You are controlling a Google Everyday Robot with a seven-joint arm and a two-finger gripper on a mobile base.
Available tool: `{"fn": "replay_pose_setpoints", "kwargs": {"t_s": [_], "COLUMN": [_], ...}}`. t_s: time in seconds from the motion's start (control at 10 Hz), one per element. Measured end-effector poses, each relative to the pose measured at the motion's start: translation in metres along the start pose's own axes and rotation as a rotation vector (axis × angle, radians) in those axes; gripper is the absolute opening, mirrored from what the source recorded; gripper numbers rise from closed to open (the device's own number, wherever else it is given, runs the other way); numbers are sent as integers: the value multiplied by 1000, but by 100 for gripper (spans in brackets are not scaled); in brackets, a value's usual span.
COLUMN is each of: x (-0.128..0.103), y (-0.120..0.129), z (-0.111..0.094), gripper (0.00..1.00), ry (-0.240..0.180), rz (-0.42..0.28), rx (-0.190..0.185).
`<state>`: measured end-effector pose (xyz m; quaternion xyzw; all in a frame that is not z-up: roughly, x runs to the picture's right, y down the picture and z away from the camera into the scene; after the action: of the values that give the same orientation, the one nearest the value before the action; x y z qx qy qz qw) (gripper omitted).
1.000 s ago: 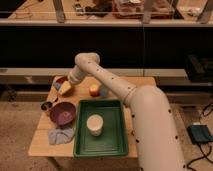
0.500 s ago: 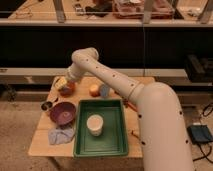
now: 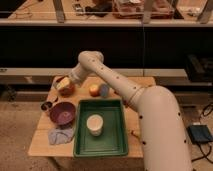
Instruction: Place fork in plastic cup
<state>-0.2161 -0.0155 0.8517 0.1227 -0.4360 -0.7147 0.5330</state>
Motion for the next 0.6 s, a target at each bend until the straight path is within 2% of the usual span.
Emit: {"fn": "replay_pose_setpoints", "kwargs": {"t_s": [0.1,0.2,0.3,0.6], "x": [-3,-6,-8,-10], "y": [-2,-7,-7,-9], "z": [6,8,5,8], "gripper": [80,80,80,80], "ry": [-12,-20,-23,-27], "rz": [11,33,53,75], "rx": [17,1,-39,-77]}}
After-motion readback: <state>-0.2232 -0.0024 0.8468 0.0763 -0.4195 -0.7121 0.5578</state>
